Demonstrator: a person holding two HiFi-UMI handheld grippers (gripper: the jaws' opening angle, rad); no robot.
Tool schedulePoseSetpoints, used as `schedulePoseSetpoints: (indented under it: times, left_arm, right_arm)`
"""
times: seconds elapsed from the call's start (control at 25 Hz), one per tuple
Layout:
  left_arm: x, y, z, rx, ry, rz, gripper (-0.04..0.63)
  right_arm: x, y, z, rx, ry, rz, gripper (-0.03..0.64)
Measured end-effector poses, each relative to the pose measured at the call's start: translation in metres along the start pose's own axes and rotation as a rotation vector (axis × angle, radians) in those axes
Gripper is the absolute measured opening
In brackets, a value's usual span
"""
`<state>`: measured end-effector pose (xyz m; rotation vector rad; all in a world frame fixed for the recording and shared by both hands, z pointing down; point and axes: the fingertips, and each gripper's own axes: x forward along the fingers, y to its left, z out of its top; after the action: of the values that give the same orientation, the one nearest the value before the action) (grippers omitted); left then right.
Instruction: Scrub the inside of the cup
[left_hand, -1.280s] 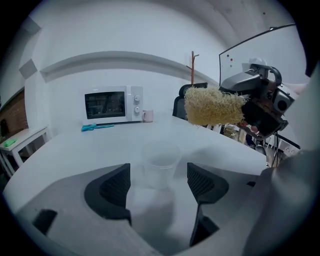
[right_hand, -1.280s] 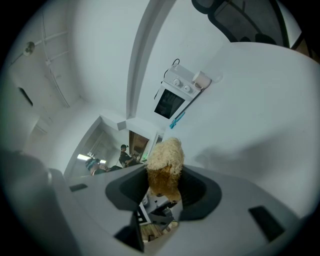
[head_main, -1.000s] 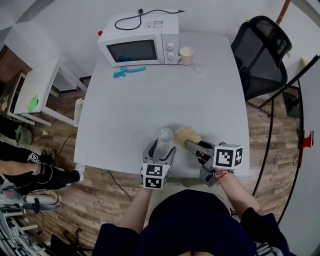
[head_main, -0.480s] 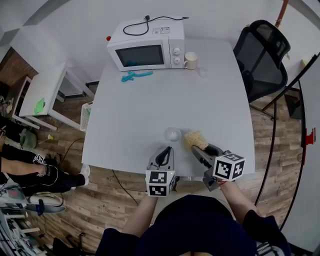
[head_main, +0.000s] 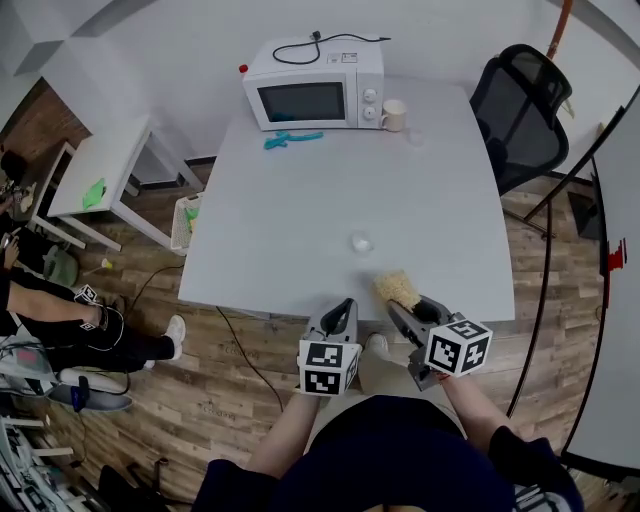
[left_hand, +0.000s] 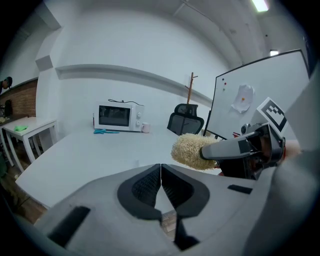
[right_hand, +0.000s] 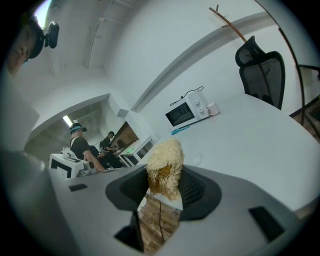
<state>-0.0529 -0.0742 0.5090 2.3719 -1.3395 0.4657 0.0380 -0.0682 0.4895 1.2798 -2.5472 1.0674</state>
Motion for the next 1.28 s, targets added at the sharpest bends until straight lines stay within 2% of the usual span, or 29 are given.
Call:
schedulePoseSetpoints:
  times: [0.4,0.8,1.28]
  left_arm:
    - [-0.069,-0.032,-0.037,-0.019,0.006,-0.029,0.02]
    - [-0.12,-0.055,-0.07,-0.045,0.014,-0.009,0.02]
    - [-0.148,-0.054,-0.077,-0.06,-0.015,0.048,0.02]
  right_arm:
    - [-0.051,0.05,-0.045,-0.05,-0.041,-0.003,0.172]
    - [-0.089,0.077,-0.09,-0.06,-0.026,0.02,0.172]
    - [-0.091,0.093,-0.104,-0.1,-0.02,0.053,0.17]
